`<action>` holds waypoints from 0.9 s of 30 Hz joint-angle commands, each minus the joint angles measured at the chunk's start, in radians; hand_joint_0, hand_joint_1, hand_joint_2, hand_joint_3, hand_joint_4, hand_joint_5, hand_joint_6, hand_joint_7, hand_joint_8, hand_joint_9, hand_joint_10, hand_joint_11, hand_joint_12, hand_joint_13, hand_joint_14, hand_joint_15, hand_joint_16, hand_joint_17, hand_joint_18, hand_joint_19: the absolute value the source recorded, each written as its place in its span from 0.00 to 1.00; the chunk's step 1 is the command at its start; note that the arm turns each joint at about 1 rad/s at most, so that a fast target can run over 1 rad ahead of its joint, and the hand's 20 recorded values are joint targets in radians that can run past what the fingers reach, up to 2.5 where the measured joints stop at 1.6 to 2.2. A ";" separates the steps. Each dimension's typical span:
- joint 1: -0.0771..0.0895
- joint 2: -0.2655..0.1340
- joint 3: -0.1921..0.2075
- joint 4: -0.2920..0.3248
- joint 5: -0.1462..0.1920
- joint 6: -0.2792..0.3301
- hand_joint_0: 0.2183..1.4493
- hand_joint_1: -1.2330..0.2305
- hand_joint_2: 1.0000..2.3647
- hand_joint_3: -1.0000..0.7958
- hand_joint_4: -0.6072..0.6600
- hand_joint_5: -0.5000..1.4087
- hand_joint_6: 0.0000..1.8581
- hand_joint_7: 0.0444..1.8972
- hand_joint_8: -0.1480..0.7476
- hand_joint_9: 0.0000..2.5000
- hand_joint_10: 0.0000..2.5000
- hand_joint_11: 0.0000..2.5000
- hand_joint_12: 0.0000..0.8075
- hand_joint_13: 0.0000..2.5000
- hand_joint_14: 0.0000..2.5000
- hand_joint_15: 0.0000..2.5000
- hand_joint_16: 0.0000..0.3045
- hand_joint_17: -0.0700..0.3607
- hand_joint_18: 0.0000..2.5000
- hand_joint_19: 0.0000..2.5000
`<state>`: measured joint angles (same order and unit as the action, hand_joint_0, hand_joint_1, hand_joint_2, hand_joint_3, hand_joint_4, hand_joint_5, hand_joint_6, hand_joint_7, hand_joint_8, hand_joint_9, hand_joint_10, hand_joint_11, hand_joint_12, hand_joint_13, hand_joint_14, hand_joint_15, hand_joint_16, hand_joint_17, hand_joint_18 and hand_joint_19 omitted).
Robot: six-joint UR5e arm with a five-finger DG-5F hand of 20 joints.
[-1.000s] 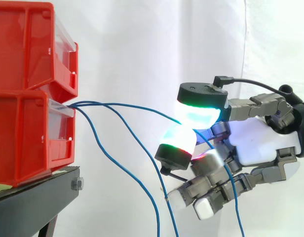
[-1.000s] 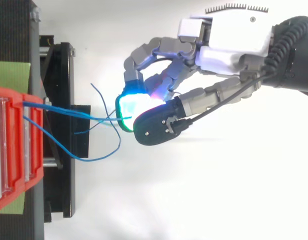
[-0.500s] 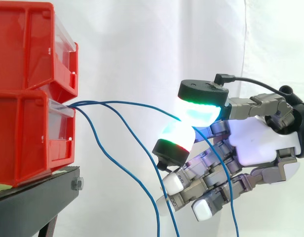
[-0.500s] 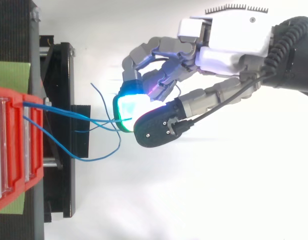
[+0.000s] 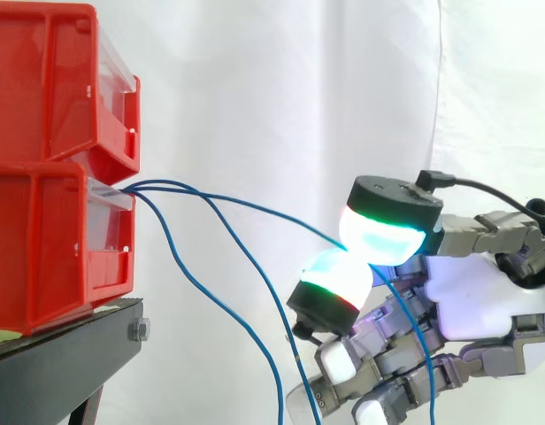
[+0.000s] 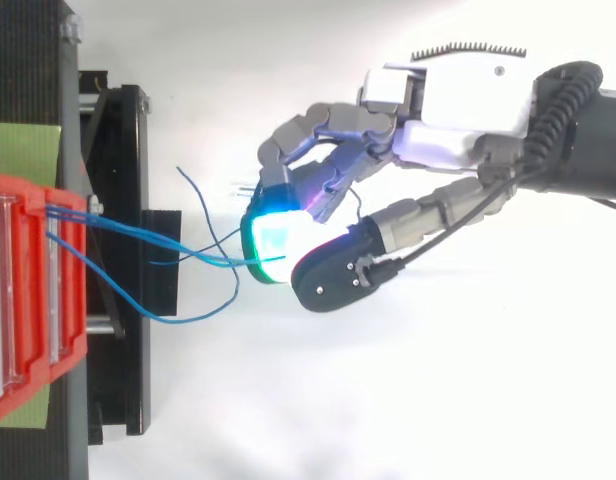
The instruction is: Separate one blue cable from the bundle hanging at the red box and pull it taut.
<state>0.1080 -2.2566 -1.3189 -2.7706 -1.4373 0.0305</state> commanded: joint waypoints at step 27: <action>-0.007 0.042 -0.128 0.140 -0.051 0.025 0.32 0.31 0.12 0.55 0.48 0.22 0.49 0.67 0.63 0.36 0.00 0.26 0.51 0.21 0.00 0.12 0.20 0.48 0.25 0.20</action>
<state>0.1031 -2.2154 -1.4461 -2.6278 -1.4871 0.0555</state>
